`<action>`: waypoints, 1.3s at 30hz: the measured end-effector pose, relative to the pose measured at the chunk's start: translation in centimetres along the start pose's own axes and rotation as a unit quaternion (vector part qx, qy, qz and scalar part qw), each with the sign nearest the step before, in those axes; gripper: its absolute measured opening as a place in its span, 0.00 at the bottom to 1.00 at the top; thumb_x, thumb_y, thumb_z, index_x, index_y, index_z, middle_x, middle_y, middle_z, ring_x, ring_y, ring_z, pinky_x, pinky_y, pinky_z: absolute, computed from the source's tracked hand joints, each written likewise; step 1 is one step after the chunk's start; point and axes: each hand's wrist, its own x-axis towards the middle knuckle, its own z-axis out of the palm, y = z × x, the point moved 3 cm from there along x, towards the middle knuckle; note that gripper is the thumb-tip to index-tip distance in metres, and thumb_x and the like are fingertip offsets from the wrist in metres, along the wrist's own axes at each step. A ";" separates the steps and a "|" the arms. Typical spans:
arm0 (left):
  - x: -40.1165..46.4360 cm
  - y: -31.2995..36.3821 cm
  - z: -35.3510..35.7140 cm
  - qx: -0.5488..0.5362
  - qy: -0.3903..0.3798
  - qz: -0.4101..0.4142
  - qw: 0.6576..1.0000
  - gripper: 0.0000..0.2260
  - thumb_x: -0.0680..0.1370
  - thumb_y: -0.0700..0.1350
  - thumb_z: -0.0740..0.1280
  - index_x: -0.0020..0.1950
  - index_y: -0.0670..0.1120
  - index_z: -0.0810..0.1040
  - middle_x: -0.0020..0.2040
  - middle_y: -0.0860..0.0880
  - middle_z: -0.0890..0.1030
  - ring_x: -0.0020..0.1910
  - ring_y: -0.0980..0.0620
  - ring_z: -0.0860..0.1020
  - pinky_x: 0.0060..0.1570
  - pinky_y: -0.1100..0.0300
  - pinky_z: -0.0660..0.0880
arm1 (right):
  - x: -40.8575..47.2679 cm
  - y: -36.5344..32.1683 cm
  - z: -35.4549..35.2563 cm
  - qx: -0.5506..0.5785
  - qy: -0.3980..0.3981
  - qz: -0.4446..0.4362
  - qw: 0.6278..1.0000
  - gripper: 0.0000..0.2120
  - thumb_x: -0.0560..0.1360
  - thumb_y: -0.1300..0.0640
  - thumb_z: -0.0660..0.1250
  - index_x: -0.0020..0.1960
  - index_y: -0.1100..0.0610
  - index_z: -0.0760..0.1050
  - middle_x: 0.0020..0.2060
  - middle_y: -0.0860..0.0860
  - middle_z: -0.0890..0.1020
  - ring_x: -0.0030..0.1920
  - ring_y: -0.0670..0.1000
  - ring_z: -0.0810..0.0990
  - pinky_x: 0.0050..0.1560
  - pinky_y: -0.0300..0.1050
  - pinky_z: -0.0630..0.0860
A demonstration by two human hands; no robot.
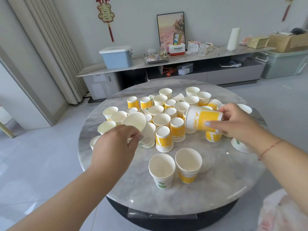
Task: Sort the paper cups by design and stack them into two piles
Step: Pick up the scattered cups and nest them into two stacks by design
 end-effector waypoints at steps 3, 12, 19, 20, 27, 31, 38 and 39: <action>-0.1 2.2 -0.2 -0.076 0.012 0.041 0.996 0.03 0.72 0.47 0.71 0.38 0.51 0.80 0.29 0.60 0.72 0.31 0.61 0.71 0.31 0.72 0.65 | -1.7 -2.1 1.7 0.230 -0.098 -0.051 0.967 0.23 0.58 0.56 0.75 0.50 0.53 0.71 0.35 0.43 0.83 0.35 0.42 0.80 0.34 0.34 0.74; -1.5 2.9 0.4 -0.080 -0.032 0.118 0.989 0.04 0.71 0.50 0.68 0.38 0.52 0.81 0.32 0.58 0.77 0.32 0.59 0.68 0.29 0.68 0.66 | -2.6 -0.1 5.4 -0.027 -0.189 -0.105 0.976 0.37 0.55 0.49 0.79 0.62 0.46 0.70 0.54 0.42 0.81 0.54 0.39 0.79 0.51 0.35 0.75; -2.9 1.6 2.3 -0.046 -0.081 0.128 0.987 0.03 0.70 0.51 0.67 0.38 0.54 0.80 0.33 0.57 0.79 0.29 0.58 0.68 0.27 0.59 0.72 | -2.7 2.1 5.5 -0.091 -0.181 -0.079 0.976 0.37 0.58 0.53 0.81 0.61 0.47 0.67 0.57 0.40 0.77 0.58 0.34 0.73 0.49 0.21 0.67; -3.2 1.6 2.7 -0.041 -0.102 0.122 0.986 0.04 0.71 0.52 0.67 0.40 0.55 0.81 0.35 0.57 0.80 0.30 0.58 0.70 0.29 0.60 0.72 | -2.8 2.4 5.5 -0.098 -0.191 -0.073 0.974 0.38 0.58 0.52 0.81 0.62 0.47 0.65 0.58 0.40 0.76 0.60 0.36 0.72 0.50 0.24 0.67; -2.3 0.0 3.2 -0.021 -0.151 0.048 0.987 0.21 0.73 0.66 0.52 0.48 0.58 0.80 0.42 0.59 0.80 0.38 0.56 0.76 0.35 0.58 0.73 | -1.9 1.8 4.5 -0.068 -0.182 -0.074 0.978 0.33 0.63 0.34 0.71 0.63 0.42 0.66 0.60 0.40 0.75 0.64 0.39 0.70 0.53 0.29 0.65; 0.8 -3.0 4.7 0.007 -0.153 -0.039 0.987 0.10 0.75 0.56 0.65 0.52 0.55 0.81 0.45 0.56 0.79 0.39 0.53 0.74 0.37 0.59 0.70 | 0.9 1.2 5.1 -0.111 -0.131 -0.093 0.981 0.21 0.70 0.45 0.69 0.60 0.49 0.72 0.56 0.45 0.78 0.58 0.45 0.75 0.52 0.35 0.70; 4.7 -5.8 9.2 0.044 -0.213 -0.065 0.974 0.13 0.74 0.49 0.69 0.57 0.51 0.77 0.56 0.52 0.79 0.43 0.50 0.76 0.45 0.57 0.73 | 5.7 -1.1 9.8 -0.342 -0.171 -0.195 0.903 0.22 0.68 0.48 0.72 0.59 0.52 0.74 0.51 0.46 0.76 0.57 0.51 0.75 0.52 0.44 0.71; 4.9 -5.9 9.8 0.053 -0.220 -0.058 0.972 0.13 0.74 0.49 0.69 0.58 0.51 0.77 0.58 0.52 0.78 0.45 0.50 0.76 0.45 0.58 0.72 | 6.1 -1.4 10.9 -0.375 -0.179 -0.211 0.884 0.24 0.67 0.46 0.72 0.59 0.52 0.72 0.54 0.49 0.76 0.57 0.52 0.74 0.52 0.44 0.71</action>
